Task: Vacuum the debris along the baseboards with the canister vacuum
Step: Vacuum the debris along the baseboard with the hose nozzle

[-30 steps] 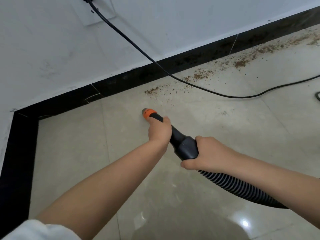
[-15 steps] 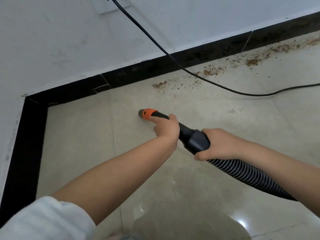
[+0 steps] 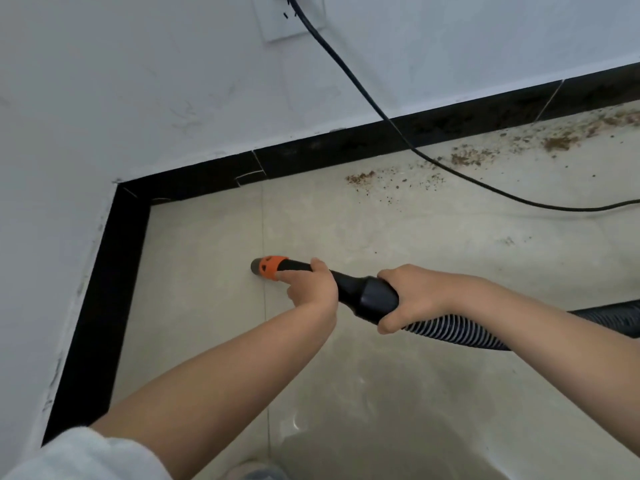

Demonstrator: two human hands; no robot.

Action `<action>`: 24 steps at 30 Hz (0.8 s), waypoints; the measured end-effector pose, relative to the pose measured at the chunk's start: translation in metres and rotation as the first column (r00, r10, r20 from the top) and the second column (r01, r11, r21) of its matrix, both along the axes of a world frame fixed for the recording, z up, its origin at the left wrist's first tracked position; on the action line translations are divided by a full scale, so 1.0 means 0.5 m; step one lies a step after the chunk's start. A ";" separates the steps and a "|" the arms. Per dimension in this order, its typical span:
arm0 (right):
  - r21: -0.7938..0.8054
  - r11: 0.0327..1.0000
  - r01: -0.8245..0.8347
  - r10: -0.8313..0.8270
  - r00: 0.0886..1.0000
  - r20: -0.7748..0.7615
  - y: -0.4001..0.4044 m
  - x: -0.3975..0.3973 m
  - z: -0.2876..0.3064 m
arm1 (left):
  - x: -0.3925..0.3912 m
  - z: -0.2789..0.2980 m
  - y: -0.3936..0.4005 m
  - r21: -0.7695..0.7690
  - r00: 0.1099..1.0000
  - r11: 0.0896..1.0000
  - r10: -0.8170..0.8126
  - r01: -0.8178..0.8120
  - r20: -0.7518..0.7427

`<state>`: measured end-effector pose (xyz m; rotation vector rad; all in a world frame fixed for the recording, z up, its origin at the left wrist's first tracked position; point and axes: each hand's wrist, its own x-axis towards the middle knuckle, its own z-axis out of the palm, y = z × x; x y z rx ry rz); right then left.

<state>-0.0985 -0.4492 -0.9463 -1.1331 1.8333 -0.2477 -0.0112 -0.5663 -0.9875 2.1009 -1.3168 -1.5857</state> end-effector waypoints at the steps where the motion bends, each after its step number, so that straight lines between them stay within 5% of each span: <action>1: 0.002 1.000 0.007 -0.007 1.000 0.005 0.003 -0.002 0.004 | -0.005 0.002 0.001 0.009 1.000 1.000 0.005 -0.004 -0.015; 8: 0.080 0.997 0.022 -0.021 1.000 -0.009 0.090 -0.070 0.050 | -0.038 0.031 0.100 0.165 0.987 0.986 0.004 0.023 -0.159; 18: 0.155 0.988 0.023 -0.025 1.000 0.008 0.140 -0.056 0.047 | -0.011 0.045 0.178 0.072 0.986 0.984 -0.161 0.163 -0.034; 24: 0.176 0.982 0.063 -0.057 0.998 -0.036 0.155 -0.038 0.073 | -0.030 0.046 0.171 -0.001 0.966 0.970 -0.241 0.242 -0.091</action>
